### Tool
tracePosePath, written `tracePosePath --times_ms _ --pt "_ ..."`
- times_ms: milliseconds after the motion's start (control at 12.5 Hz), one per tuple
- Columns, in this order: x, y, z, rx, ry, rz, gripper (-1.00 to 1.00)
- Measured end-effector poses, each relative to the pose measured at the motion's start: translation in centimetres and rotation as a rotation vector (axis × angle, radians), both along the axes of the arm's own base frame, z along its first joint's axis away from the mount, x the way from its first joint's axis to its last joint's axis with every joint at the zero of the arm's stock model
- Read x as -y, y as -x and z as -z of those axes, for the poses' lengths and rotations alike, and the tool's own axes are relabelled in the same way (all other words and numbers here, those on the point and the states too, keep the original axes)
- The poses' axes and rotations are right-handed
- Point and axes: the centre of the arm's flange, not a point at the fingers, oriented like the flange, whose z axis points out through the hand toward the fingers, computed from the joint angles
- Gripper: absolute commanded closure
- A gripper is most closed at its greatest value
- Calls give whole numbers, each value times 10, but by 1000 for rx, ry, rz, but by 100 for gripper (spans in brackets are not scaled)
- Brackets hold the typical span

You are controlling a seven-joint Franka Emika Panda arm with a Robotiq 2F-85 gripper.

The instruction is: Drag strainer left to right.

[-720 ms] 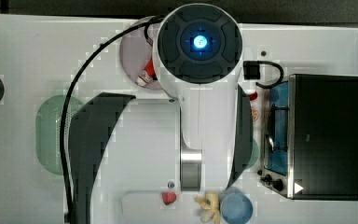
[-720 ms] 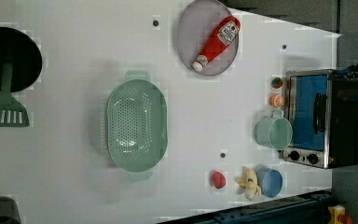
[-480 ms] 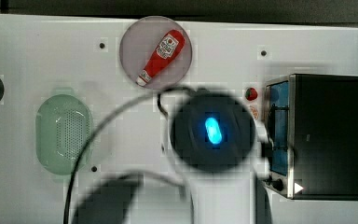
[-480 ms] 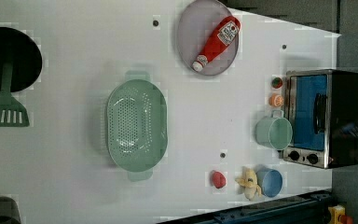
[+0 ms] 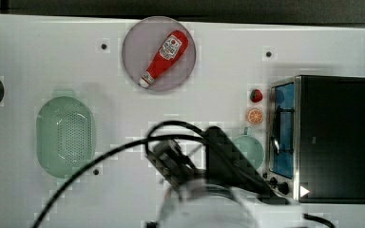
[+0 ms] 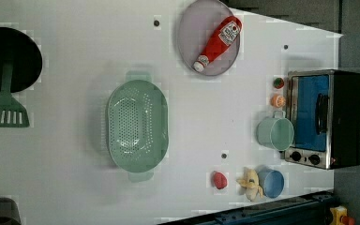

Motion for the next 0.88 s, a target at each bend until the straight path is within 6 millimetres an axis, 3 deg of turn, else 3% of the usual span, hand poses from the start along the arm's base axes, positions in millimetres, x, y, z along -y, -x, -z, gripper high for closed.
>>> tracePosePath --times_ms 80,240,400,480,640,720,880 --pt "-19 -9 11 -4 26 1 -100" --pt "-74 -38 52 -21 50 43 -100" --pt "-156 -66 119 -87 62 52 -100" --pt "-194 -69 165 -155 59 73 -100" --pt "-250 -55 255 -279 76 158 -100" --pt "-273 -47 290 -299 86 204 -100" --pt "-314 -37 333 -308 23 294 -100"
